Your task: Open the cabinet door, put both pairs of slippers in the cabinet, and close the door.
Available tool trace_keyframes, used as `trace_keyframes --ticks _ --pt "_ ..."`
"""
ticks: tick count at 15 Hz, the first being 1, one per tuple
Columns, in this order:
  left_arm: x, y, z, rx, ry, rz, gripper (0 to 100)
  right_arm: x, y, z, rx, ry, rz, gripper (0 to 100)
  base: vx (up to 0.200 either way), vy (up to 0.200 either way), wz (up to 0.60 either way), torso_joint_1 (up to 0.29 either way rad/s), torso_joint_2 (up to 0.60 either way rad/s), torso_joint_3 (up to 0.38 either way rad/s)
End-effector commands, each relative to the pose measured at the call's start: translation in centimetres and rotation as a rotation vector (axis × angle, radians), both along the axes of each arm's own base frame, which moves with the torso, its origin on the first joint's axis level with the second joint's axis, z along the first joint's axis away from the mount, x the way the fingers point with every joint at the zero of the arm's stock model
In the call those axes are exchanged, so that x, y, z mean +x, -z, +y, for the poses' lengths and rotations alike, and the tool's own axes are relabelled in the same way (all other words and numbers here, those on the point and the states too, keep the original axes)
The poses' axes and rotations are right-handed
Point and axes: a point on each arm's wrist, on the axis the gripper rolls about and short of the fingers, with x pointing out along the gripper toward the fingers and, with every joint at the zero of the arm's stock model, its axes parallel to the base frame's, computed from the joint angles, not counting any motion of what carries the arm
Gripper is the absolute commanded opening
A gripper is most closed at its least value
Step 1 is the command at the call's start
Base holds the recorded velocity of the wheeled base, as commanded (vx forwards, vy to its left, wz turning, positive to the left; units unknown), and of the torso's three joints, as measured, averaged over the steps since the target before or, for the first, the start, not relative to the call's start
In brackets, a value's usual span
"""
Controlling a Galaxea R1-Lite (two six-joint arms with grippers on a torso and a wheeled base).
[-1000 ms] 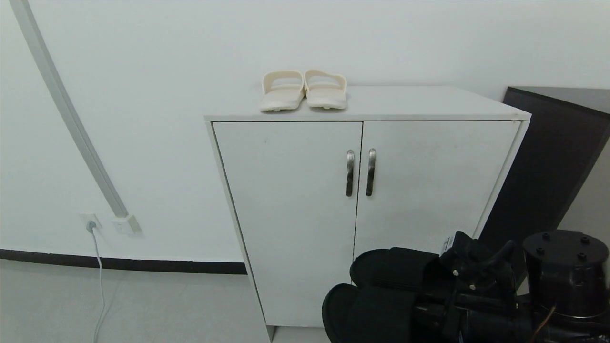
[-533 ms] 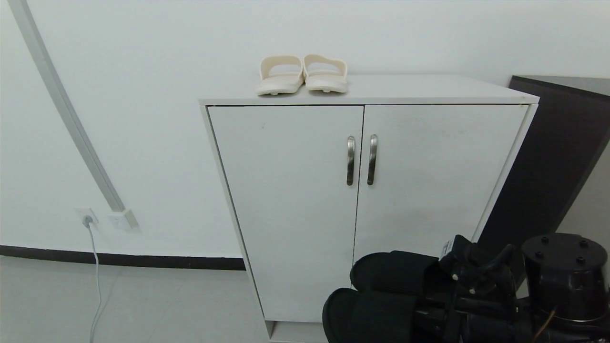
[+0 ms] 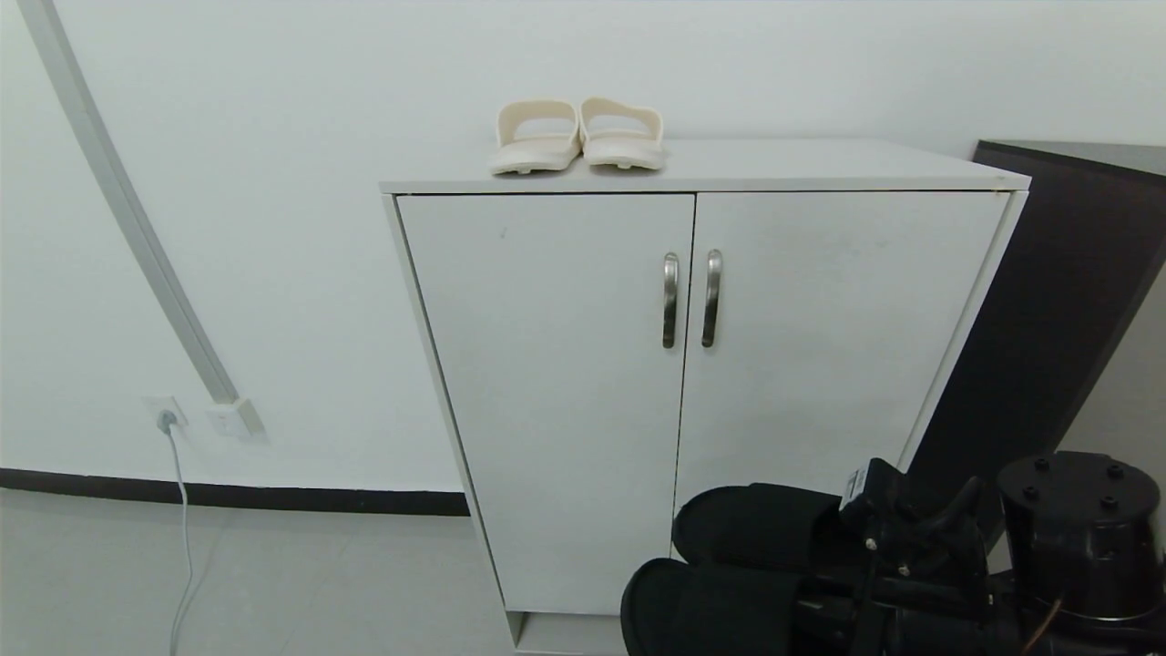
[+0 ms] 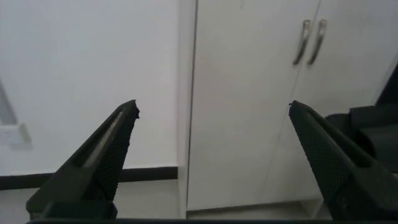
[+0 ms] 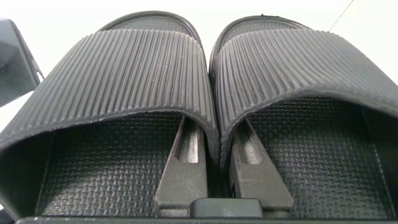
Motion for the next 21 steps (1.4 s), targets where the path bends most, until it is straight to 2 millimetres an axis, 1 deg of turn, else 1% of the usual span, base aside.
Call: trace_keyframes --ticks 1,3,5,6,8,9,11,13,14,15,16,18,20,21 --pt "3.9 -1.9 -0.3 0.019 0.113 0.148 100 0.0 0.1 0.0 -0.001 -0.003 0.002 0 0.000 0.000 0.00 0.000 0.00 0.000" --pt "6.5 -3.2 -0.6 0.019 0.205 0.141 100 0.0 0.1 0.0 -0.002 -0.003 0.004 0 0.000 0.000 -0.60 0.002 0.00 0.000" --pt "8.8 -4.0 -0.8 0.019 0.267 0.142 100 0.0 0.0 0.0 -0.001 -0.001 0.001 0 0.000 0.000 0.00 0.000 0.00 0.000" --pt "10.2 -4.3 -1.0 0.021 0.328 0.138 100 -0.1 0.1 0.0 -0.002 -0.001 0.002 0 0.000 0.000 0.00 0.000 0.00 0.000" --pt "12.1 -4.8 -1.4 0.024 0.445 0.144 100 -0.2 0.1 -0.1 -0.002 -0.003 0.004 0 0.000 0.000 0.00 0.000 0.00 0.000" --pt "12.5 -4.8 -1.5 0.023 0.470 0.154 100 -0.2 0.1 -0.1 -0.003 -0.003 0.005 0 0.000 0.000 0.00 0.000 0.00 0.000" --pt "14.7 -5.0 -3.1 0.031 0.599 0.198 100 -0.3 0.2 -0.1 -0.003 -0.013 0.008 0 0.000 0.000 0.00 0.000 0.00 0.000" --pt "16.6 -5.7 -4.7 0.040 0.676 0.183 100 -0.4 0.3 0.1 -0.007 -0.022 0.012 0 0.000 0.000 0.00 0.000 0.00 0.000" --pt "17.0 -6.0 -5.1 0.041 0.698 0.176 100 -0.4 0.3 0.1 -0.005 -0.021 0.012 0 0.000 0.000 0.00 0.000 0.00 0.000" --pt "17.8 -6.1 -6.1 0.046 0.738 0.181 100 -0.4 0.2 0.2 -0.003 -0.024 0.010 0 0.000 0.000 0.00 0.000 0.00 0.000" --pt "18.1 -6.3 -6.7 0.048 0.767 0.181 100 -0.6 0.2 0.4 -0.003 -0.034 0.008 0 0.000 0.000 0.00 0.000 0.00 0.000" --pt "19.0 -6.4 -8.9 0.051 0.828 0.207 100 -0.7 0.3 0.5 -0.005 -0.043 0.010 0 0.000 0.000 0.00 0.000 0.00 0.000" --pt "20.1 -6.5 -12.0 0.044 0.822 0.241 100 -0.7 0.6 0.6 -0.014 -0.044 0.021 0 0.000 0.000 0.00 0.000 0.00 0.000" --pt "20.3 -6.6 -13.4 0.044 0.826 0.247 100 -0.7 0.5 0.6 -0.012 -0.041 0.022 0 0.000 0.000 0.00 0.000 0.00 0.000"
